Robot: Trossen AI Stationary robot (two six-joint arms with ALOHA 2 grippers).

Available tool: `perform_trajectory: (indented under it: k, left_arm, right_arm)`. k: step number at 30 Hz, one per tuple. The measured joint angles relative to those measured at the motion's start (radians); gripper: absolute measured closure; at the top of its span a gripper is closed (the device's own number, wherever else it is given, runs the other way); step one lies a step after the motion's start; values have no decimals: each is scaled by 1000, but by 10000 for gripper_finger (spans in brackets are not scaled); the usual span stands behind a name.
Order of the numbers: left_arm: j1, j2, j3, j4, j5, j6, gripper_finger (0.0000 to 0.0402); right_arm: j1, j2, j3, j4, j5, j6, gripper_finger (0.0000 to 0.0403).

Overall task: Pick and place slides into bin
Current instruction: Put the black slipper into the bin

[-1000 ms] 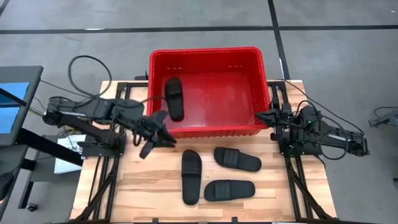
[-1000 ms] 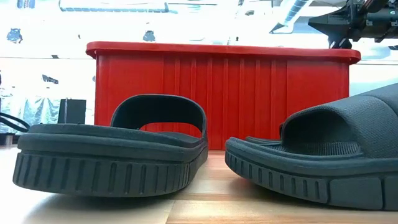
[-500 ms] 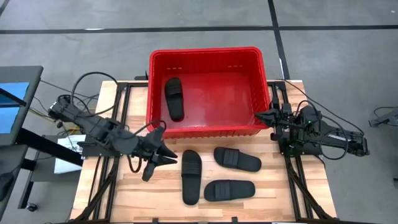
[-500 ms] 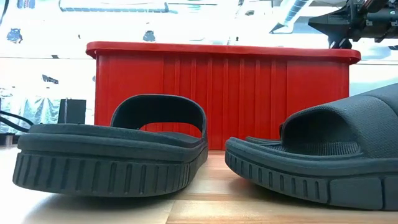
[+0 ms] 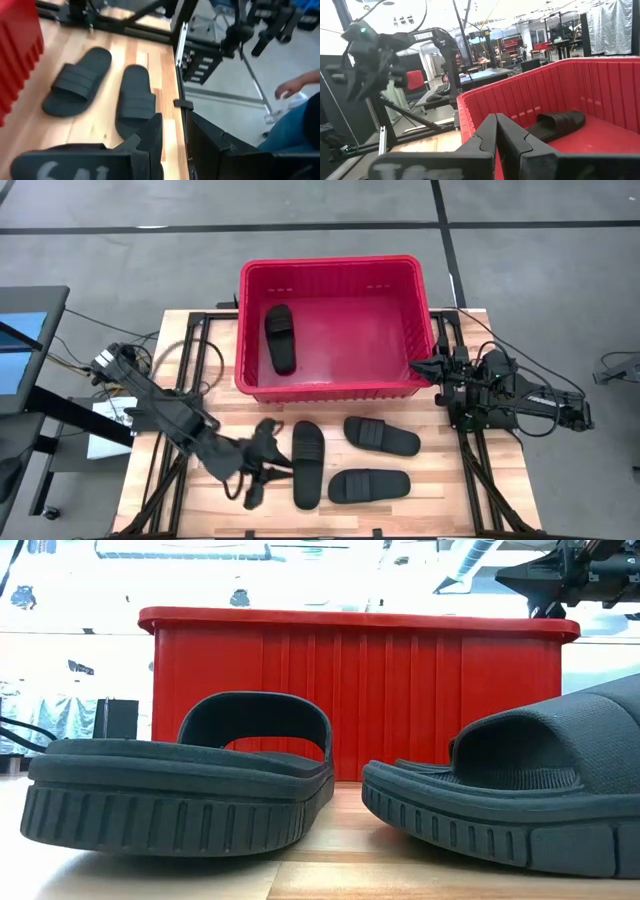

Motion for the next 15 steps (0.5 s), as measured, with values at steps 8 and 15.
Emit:
perform_trajectory:
  k: [8, 15]
  left_arm:
    - [-7, 149, 0, 18, 73, -52, 324]
    - [-8, 245, 0, 14, 78, -8, 324]
  right_arm:
    - [0, 0, 0, 0, 0, 0, 403]
    - [0, 0, 0, 0, 0, 0, 403]
